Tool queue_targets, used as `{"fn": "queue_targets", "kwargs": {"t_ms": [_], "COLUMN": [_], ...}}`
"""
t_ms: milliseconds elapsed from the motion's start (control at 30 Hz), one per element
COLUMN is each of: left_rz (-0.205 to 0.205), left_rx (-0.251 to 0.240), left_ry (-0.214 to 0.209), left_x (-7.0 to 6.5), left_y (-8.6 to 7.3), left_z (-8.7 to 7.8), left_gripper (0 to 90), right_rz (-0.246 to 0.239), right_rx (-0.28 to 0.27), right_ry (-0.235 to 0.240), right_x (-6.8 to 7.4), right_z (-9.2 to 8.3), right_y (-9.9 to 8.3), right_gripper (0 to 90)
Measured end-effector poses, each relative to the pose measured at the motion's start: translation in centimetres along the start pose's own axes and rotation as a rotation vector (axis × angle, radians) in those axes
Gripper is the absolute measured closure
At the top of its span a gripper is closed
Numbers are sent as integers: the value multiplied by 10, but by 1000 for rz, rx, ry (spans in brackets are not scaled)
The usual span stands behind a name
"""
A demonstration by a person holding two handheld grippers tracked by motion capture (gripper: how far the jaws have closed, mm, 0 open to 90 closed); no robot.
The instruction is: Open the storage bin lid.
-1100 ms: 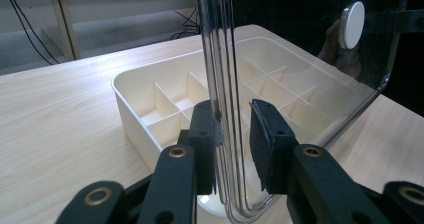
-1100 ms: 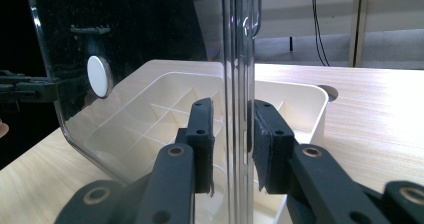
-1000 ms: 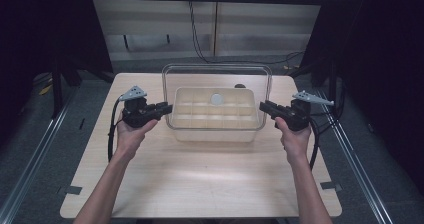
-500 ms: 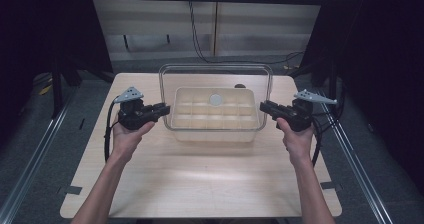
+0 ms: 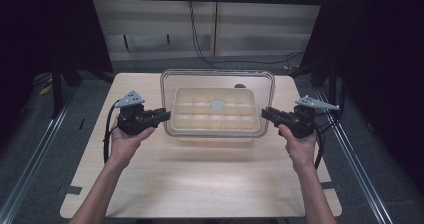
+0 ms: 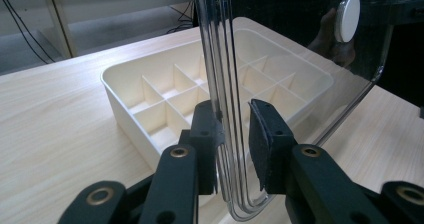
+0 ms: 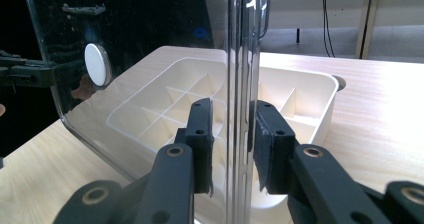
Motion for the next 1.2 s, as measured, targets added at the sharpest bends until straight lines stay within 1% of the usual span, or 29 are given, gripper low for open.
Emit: {"fn": "queue_targets", "kwargs": {"t_ms": [67, 100, 167, 267, 367, 467, 500, 533, 667, 833, 967, 1133, 1167, 1200], "left_rz": [-16, -13, -22, -9, -8, 8, 5, 12, 14, 17, 11, 14, 6, 10], "left_rx": [7, 8, 9, 31, 38, 39, 38, 41, 48, 56, 53, 54, 52, 54], "left_ry": [6, 3, 0, 4, -2, -2, -6, -8, -10, -17, -17, -17, -18, -18], "left_x": [-1, 0, 0, -2, -3, -7, -9, -9, -12, -15, -17, -20, -20, -21], "left_y": [-4, -6, -8, -12, -13, -13, -13, -13, -15, -18, -20, -23, -24, -25], "left_z": [-4, -6, -9, -11, -11, -13, -14, -15, -16, -18, -22, -27, -28, -29], "left_gripper": [738, 738, 739, 739, 737, 738, 738, 738, 738, 738, 739, 739, 739, 739], "right_rz": [-5, -8, -14, -21, -20, -22, -29, -26, -28, -18, -15, -18, -18, -19], "right_rx": [3, 7, 13, 15, 28, 27, 30, 30, 33, 35, 36, 42, 45, 45], "right_ry": [2, 2, 2, -11, -9, -9, -10, -8, -6, -2, 5, 11, 13, 16], "right_x": [3, 5, 9, 14, 15, 17, 17, 18, 20, 19, 22, 26, 27, 28], "right_z": [0, 0, -1, -2, -4, -8, -10, -11, -16, -20, -22, -25, -25, -26], "right_y": [-1, -2, -5, -9, -11, -11, -11, -11, -13, -16, -17, -20, -20, -21], "right_gripper": [714, 716, 715, 715, 717, 717, 717, 717, 718, 719, 721, 722, 723, 723]}}
Point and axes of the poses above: each handheld gripper's, and its own axes: z roughly forward along the jaws, y roughly out of its top, x roughly to its left, the point moved 2 cm from there along z, roughly forward along the jaws, and after that the axes turned 7 degrees about -x, right-handed, at the moved point
